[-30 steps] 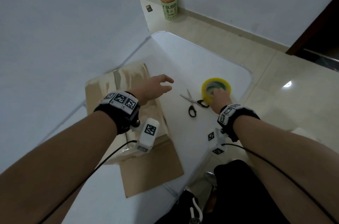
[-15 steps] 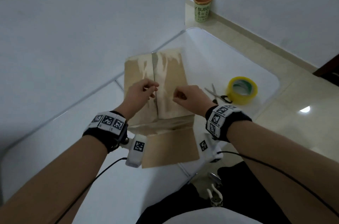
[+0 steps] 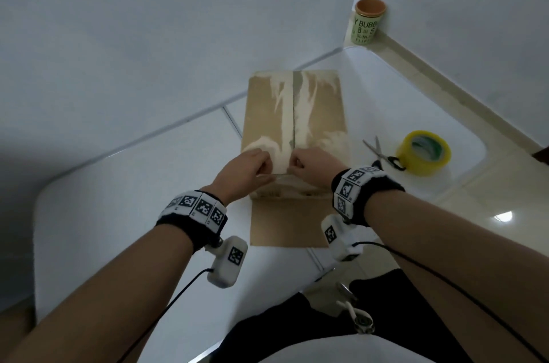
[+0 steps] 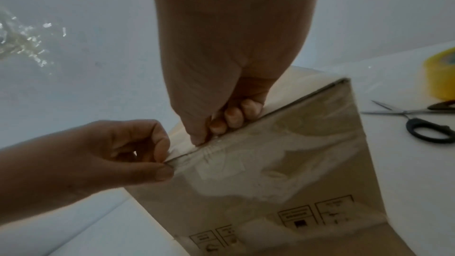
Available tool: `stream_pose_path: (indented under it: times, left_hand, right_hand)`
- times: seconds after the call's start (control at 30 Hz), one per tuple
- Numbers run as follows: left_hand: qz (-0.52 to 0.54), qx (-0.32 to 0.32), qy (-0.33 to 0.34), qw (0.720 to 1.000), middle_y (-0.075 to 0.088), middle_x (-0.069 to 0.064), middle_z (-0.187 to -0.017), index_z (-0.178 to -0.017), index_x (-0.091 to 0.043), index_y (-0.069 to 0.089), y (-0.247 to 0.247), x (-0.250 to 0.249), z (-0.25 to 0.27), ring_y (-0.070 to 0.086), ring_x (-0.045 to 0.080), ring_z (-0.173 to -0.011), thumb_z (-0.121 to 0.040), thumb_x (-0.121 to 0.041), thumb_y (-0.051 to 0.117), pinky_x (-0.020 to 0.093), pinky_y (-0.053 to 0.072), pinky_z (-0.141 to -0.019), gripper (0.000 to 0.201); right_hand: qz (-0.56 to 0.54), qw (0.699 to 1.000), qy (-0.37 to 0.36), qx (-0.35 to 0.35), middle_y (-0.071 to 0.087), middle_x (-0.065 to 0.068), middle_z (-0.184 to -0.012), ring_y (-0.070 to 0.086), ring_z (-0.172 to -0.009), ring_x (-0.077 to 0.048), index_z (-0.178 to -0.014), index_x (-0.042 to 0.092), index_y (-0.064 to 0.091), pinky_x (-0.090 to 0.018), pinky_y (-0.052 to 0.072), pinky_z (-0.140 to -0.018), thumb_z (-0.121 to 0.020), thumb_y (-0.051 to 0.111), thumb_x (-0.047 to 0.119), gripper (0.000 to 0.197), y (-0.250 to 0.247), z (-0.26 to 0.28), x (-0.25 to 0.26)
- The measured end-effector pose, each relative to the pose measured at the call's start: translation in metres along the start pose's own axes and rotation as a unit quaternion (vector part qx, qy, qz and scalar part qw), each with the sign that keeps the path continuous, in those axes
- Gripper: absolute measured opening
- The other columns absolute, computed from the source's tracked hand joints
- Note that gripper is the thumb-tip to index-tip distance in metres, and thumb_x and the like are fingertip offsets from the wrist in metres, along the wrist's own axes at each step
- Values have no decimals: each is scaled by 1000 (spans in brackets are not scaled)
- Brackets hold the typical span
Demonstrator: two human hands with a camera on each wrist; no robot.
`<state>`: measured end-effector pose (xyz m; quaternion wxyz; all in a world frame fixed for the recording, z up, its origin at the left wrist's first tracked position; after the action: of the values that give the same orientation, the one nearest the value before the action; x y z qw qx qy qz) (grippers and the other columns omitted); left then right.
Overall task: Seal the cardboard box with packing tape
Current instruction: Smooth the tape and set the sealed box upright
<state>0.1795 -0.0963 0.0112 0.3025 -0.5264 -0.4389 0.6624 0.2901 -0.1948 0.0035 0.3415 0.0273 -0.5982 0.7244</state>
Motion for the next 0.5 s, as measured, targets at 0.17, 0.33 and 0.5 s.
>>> stream_pose_path:
  times: [0.17,0.33,0.5]
  left_hand:
    - [-126,47,23,991,50,3,-94,-89,-15,47,5,-5,-9,50,21,-81,-91,-36,57,33,41,-61,23]
    - [-209,63,49,975,55,6,-105,-114,-14,54,19,-26,-30,58,24,-90,-90,-52,51,32,34,-60,46]
    - [-221,63,64,971,53,6,-110,-120,-13,50,19,-22,-29,58,25,-91,-92,-42,54,32,32,-60,41]
  right_hand:
    - [57,998,17,22,58,-6,-88,55,-78,-25,-93,15,47,-31,41,-67,-91,55,42,29,1,0,1]
    - [120,992,-13,21,63,-14,-104,61,-93,-33,-113,10,46,-37,47,-74,-92,54,28,29,7,-4,4]
    - [123,992,0,19,62,-13,-101,60,-91,-33,-106,10,48,-39,49,-74,-88,54,17,21,7,-8,6]
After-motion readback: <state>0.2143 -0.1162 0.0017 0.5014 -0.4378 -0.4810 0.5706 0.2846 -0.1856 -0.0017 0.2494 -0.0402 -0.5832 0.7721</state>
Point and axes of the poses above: each hand's wrist, its own z-axis away from the middle knuckle, its own y-axis out of the palm, x = y × z, the point moved 6 cm from there along -z, towards the middle knuckle
